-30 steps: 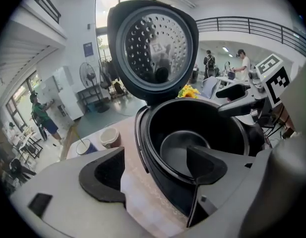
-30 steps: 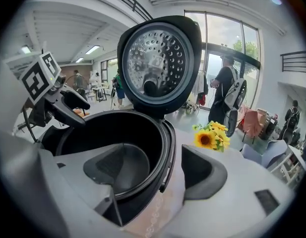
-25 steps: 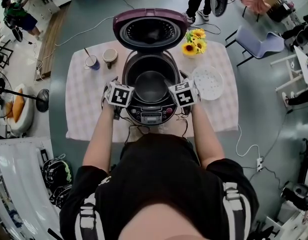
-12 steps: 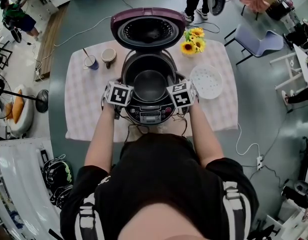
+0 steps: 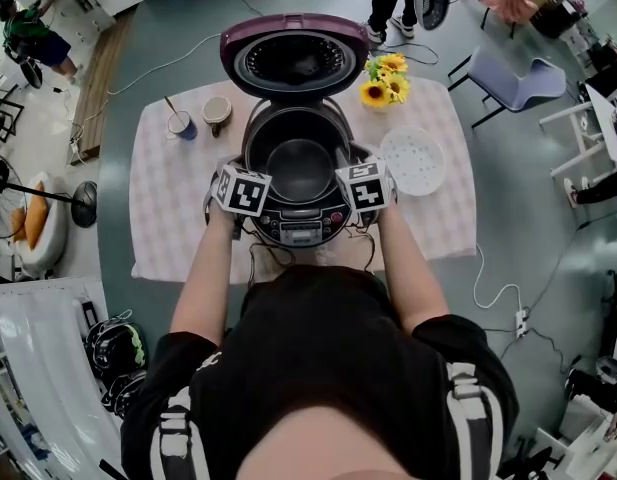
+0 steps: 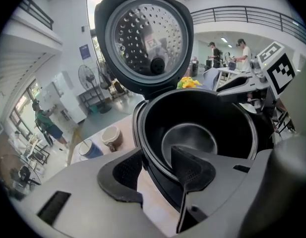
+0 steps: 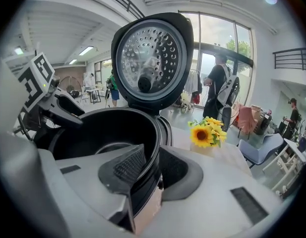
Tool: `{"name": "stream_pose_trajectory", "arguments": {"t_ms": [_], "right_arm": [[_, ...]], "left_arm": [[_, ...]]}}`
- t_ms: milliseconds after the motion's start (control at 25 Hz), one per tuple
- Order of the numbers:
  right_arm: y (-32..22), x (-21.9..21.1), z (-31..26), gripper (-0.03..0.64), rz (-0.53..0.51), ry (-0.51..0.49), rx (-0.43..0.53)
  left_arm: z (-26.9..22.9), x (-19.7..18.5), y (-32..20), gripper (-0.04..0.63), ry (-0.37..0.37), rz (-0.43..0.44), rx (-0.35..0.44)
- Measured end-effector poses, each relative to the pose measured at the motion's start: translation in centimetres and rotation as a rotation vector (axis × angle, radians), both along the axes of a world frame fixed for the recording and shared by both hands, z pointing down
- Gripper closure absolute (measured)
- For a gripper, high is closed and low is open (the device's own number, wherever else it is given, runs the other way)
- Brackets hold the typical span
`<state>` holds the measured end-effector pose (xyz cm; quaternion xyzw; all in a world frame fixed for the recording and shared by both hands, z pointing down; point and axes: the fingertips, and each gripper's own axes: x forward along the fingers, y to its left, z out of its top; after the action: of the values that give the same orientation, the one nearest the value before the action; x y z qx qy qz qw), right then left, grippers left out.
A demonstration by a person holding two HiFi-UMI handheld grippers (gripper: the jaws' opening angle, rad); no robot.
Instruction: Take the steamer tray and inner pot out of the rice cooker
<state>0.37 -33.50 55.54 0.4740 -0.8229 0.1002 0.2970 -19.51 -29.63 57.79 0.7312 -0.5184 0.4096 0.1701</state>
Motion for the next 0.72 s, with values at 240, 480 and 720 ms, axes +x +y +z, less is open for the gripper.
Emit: {"name": "stream_pose_trajectory", "arguments": {"t_ms": [240,480,720], "right_arm": [[-0.2,0.3,0.0,0.523,0.009,-0.022,0.003],[-0.4,0.3,-0.2,0.532,0.017,-0.06,-0.029],[-0.4,0.7,-0.2,0.548,0.018,-0.188,-0.117]], "left_arm": [[-0.2,-0.1,-0.1,0.416,-0.013,-0.002,0.006],[-0.4,-0.4,-0.3,0.442,0.05,-0.051,-0.012],[-0.8,-1.2,-0.4,0.474,0.111,-0.116,-0.043]]}}
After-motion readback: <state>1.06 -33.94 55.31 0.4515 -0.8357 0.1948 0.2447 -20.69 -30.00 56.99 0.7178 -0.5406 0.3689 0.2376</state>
